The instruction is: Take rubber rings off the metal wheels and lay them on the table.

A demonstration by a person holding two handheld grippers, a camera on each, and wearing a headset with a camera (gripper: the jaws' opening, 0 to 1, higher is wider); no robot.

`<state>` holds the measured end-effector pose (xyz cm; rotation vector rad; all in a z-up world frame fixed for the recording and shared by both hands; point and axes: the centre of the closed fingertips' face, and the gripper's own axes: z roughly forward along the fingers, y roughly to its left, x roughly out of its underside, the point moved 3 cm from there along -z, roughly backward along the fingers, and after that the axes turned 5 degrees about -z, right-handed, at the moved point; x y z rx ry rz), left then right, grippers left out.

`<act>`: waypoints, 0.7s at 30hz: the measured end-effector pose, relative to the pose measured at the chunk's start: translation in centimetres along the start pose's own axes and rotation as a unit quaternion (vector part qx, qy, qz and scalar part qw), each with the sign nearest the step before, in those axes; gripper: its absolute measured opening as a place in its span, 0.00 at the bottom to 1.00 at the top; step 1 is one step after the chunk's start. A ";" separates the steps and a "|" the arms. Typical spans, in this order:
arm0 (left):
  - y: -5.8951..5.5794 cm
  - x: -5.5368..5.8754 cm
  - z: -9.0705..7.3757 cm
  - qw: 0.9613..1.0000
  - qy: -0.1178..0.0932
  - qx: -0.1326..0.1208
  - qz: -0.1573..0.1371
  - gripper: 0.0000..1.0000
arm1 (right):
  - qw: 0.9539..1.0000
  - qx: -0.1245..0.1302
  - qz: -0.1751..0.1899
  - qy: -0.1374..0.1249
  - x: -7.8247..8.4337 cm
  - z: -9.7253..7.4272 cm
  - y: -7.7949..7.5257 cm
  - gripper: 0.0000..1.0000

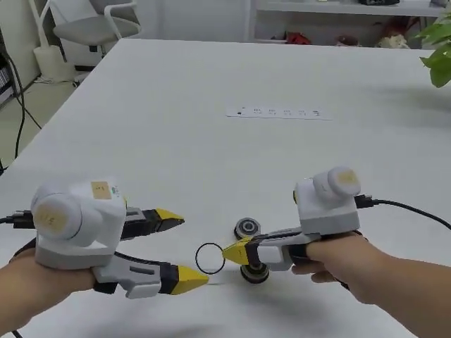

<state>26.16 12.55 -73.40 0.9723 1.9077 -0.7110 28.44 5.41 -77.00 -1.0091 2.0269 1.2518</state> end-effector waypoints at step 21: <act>0.1 0.6 0.1 1.000 0.006 0.003 -0.007 0.62 | 1.000 0.016 -0.018 0.008 0.6 0.4 -0.3 0.08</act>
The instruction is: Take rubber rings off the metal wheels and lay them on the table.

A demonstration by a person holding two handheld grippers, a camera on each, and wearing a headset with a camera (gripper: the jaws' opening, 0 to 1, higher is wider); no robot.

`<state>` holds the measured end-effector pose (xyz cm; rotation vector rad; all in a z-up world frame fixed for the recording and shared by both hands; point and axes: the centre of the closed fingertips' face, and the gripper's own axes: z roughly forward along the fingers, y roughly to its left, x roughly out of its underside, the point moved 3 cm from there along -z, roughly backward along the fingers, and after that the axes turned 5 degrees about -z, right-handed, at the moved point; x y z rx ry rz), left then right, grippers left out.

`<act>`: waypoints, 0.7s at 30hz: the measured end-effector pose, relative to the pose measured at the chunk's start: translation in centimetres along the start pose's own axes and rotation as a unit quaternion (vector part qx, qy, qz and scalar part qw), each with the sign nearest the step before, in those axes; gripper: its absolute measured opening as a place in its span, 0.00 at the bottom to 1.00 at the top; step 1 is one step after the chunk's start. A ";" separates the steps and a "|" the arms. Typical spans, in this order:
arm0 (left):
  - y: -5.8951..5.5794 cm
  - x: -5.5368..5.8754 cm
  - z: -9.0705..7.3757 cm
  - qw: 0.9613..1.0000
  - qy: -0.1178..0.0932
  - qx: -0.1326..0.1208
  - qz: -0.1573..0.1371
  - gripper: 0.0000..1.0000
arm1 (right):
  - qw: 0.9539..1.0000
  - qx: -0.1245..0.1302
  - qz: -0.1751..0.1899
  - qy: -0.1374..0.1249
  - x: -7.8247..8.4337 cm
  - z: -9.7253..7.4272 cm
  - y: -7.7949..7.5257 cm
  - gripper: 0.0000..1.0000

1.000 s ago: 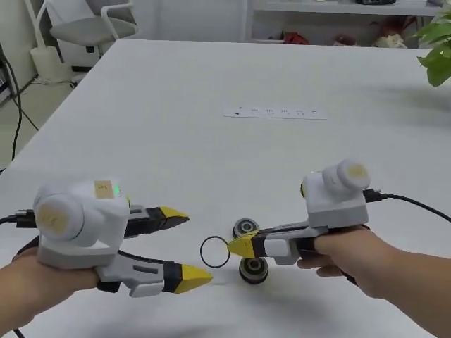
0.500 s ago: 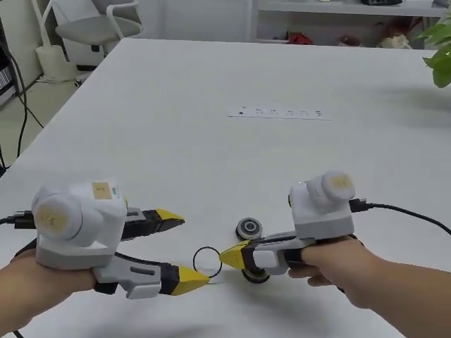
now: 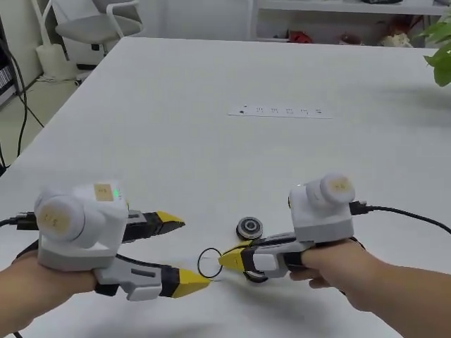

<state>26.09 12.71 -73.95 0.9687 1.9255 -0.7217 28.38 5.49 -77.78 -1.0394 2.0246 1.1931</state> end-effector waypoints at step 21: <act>0.0 -0.8 1.1 1.000 0.004 0.009 0.008 0.62 | 0.999 0.005 -0.033 -0.014 -1.2 -2.4 0.2 0.30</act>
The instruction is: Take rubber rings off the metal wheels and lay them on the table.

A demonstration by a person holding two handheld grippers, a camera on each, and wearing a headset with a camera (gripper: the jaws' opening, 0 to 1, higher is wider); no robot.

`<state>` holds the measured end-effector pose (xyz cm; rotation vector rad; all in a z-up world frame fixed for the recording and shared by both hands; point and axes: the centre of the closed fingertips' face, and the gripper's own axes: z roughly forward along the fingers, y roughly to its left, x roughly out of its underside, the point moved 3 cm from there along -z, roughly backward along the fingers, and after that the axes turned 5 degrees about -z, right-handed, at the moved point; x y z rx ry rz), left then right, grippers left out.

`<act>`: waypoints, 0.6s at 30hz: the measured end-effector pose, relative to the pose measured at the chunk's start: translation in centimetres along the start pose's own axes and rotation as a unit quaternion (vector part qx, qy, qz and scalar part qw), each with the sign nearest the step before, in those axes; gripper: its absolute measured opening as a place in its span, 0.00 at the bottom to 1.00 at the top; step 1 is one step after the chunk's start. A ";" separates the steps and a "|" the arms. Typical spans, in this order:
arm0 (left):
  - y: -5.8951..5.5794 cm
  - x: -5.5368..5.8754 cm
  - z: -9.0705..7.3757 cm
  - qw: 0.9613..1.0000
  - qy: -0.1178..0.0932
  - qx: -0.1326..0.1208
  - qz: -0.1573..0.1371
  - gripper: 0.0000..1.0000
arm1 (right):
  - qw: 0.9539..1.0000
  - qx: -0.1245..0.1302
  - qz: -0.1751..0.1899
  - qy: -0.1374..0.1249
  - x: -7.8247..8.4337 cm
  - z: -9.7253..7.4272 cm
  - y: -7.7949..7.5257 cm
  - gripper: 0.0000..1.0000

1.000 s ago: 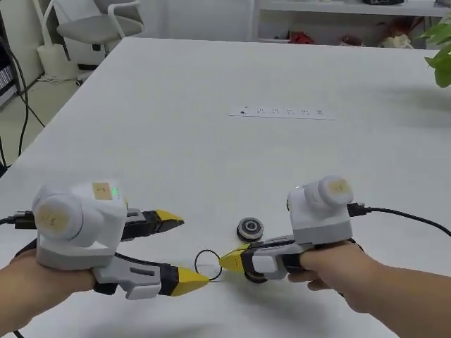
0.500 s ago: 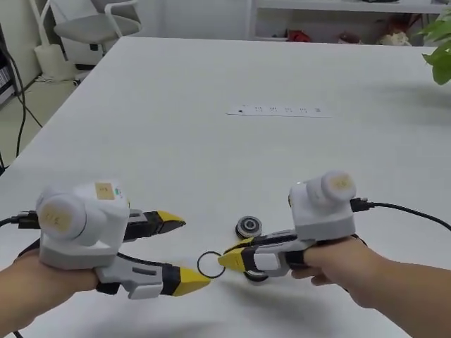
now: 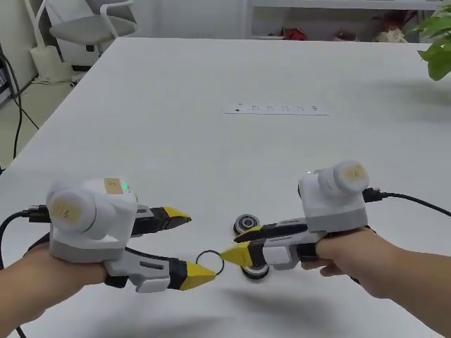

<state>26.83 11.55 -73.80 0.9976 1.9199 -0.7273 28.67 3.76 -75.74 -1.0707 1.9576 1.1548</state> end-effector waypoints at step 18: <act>-0.1 -0.4 1.2 1.000 0.012 0.014 0.004 0.61 | 1.000 0.010 -0.010 -0.008 0.1 -2.3 -0.8 0.44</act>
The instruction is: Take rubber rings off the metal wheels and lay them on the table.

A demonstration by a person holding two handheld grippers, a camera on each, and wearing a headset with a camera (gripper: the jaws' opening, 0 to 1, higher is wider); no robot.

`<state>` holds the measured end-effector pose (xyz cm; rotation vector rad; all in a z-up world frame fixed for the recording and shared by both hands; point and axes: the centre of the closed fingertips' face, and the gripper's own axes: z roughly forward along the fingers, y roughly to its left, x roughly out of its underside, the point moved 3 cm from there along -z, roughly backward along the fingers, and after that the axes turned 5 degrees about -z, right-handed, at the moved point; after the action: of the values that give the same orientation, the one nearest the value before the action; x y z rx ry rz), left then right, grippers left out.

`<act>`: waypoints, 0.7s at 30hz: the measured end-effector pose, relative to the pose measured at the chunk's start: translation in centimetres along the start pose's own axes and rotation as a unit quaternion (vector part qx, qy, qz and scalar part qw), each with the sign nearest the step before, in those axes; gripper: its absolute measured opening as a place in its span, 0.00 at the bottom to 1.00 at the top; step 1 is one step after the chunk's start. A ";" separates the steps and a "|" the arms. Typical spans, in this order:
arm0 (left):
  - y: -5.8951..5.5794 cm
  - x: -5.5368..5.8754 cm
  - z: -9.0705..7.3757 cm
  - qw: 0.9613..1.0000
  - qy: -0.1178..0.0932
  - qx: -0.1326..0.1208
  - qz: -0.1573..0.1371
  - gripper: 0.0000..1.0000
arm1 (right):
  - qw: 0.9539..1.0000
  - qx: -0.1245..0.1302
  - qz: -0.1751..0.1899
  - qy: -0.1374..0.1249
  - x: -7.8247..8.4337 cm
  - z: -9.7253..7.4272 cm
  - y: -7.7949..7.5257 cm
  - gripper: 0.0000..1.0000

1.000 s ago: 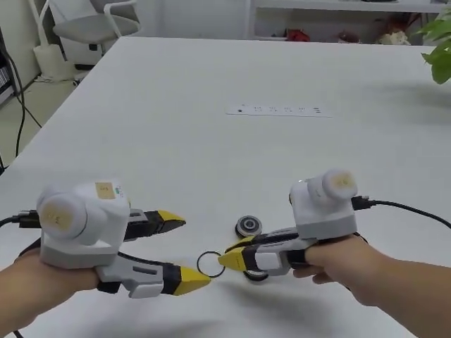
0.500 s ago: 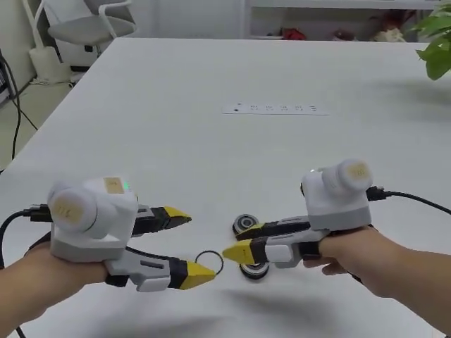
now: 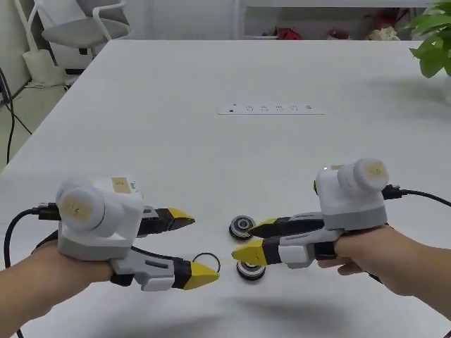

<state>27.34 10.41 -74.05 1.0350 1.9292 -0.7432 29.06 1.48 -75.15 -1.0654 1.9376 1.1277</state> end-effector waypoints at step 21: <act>-0.6 -0.3 2.3 1.000 0.012 0.021 0.004 0.58 | 0.998 0.022 -0.059 0.026 1.4 -2.3 -1.1 0.40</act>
<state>27.77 8.23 -74.83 1.0809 1.9359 -0.7731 29.08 -1.39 -75.76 -1.1794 1.9047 0.9966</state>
